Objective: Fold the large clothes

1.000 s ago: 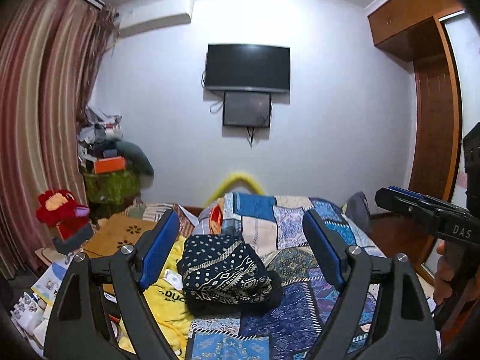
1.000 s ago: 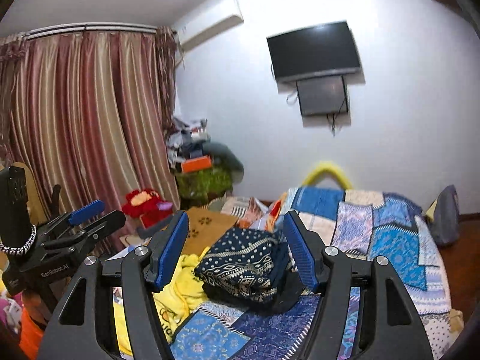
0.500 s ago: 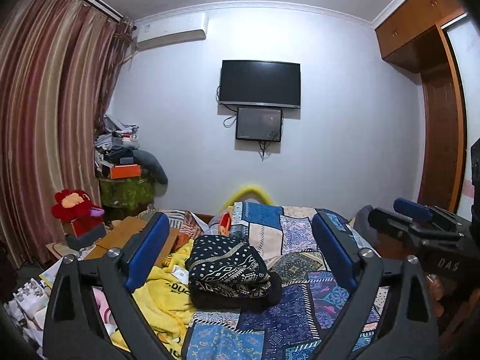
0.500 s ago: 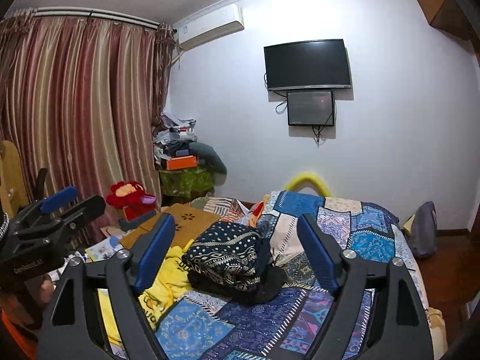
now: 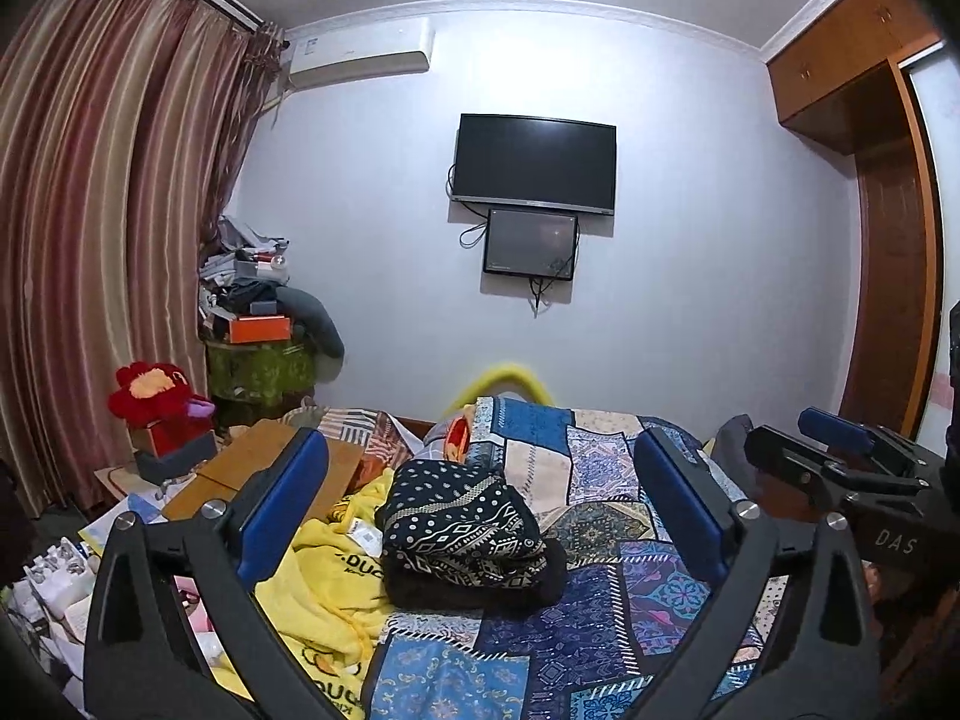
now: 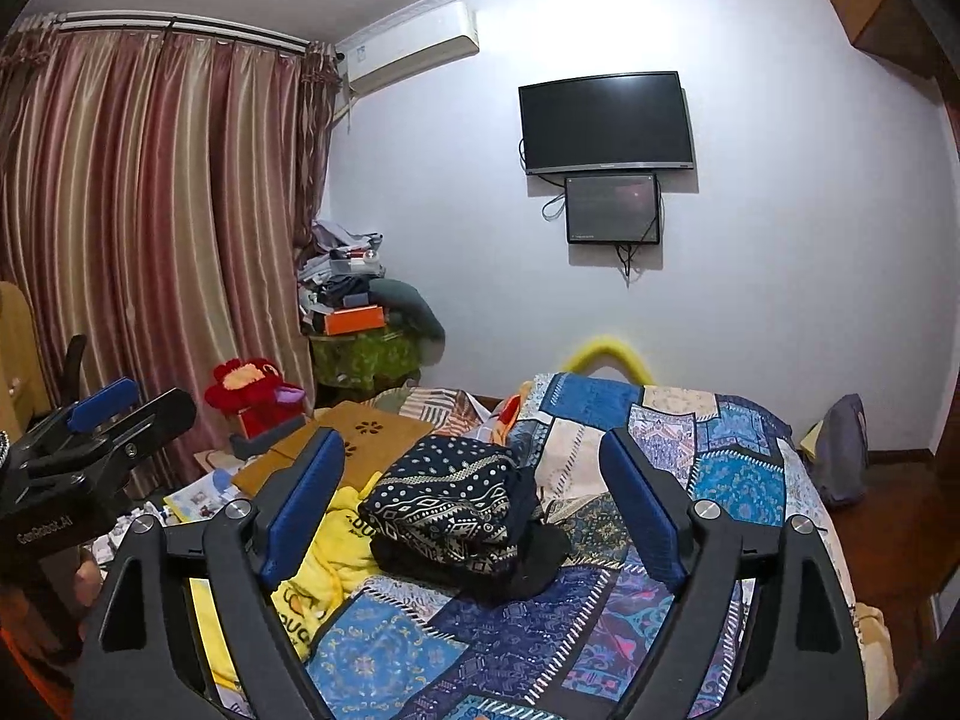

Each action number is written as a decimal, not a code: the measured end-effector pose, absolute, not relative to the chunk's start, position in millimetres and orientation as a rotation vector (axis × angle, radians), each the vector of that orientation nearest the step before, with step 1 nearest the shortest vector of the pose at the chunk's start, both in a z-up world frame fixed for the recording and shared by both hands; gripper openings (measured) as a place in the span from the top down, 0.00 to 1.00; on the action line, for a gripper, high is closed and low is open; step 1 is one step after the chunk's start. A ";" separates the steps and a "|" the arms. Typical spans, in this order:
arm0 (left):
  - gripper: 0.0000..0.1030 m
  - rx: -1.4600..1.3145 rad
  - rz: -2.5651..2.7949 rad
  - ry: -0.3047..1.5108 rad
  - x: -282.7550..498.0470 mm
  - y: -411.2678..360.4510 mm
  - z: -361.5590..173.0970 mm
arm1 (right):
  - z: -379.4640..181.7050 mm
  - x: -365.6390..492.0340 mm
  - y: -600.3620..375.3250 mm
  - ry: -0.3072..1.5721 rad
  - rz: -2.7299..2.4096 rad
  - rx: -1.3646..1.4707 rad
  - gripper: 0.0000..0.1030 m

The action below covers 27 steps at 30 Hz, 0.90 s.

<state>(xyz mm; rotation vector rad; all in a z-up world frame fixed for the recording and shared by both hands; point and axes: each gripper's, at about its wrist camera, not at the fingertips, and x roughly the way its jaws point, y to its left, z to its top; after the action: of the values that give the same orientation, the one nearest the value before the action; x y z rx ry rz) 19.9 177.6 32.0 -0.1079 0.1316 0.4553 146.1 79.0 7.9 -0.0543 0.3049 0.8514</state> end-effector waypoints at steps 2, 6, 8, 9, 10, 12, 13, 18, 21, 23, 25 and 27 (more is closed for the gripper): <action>0.01 -0.108 0.455 0.134 20.4 176.9 30.9 | 6.4 146.5 79.3 0.310 0.850 -0.052 0.18; 0.01 -0.099 0.462 0.142 22.9 174.8 28.4 | 5.6 146.3 79.5 0.327 0.854 -0.046 0.18; 0.01 -0.099 0.464 0.149 23.9 174.6 27.0 | 5.4 146.5 79.3 0.332 0.855 -0.044 0.18; 0.01 -0.098 0.465 0.154 25.1 174.8 26.2 | 5.9 146.4 78.8 0.333 0.854 -0.044 0.18; 0.01 -0.098 0.466 0.157 26.1 175.1 25.8 | 5.6 145.6 79.2 0.334 0.853 -0.045 0.18; 0.01 -0.100 0.467 0.163 27.3 175.3 24.3 | 6.3 145.6 79.1 0.335 0.852 -0.045 0.18; 0.01 -0.103 0.467 0.165 28.0 175.5 23.8 | 6.7 145.5 79.1 0.335 0.853 -0.045 0.18; 0.01 -0.105 0.469 0.171 28.0 175.9 22.4 | 7.6 145.6 79.5 0.336 0.852 -0.044 0.18; 0.01 -0.109 0.466 0.171 28.4 176.3 22.4 | 7.9 145.8 79.5 0.331 0.851 -0.043 0.18; 0.01 -0.110 0.467 0.173 29.5 175.9 22.1 | 6.8 145.9 80.1 0.332 0.851 -0.042 0.18; 0.01 -0.112 0.466 0.175 30.4 176.4 22.1 | 6.7 145.9 80.2 0.333 0.850 -0.040 0.18; 0.01 -0.109 0.465 0.176 31.1 176.3 22.1 | 7.5 145.9 80.2 0.335 0.851 -0.038 0.18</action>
<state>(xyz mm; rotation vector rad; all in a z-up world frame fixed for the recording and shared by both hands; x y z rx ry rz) 31.1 176.3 22.1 -0.1087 0.1760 0.4655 145.9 80.2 7.5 -0.0377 0.3347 0.8515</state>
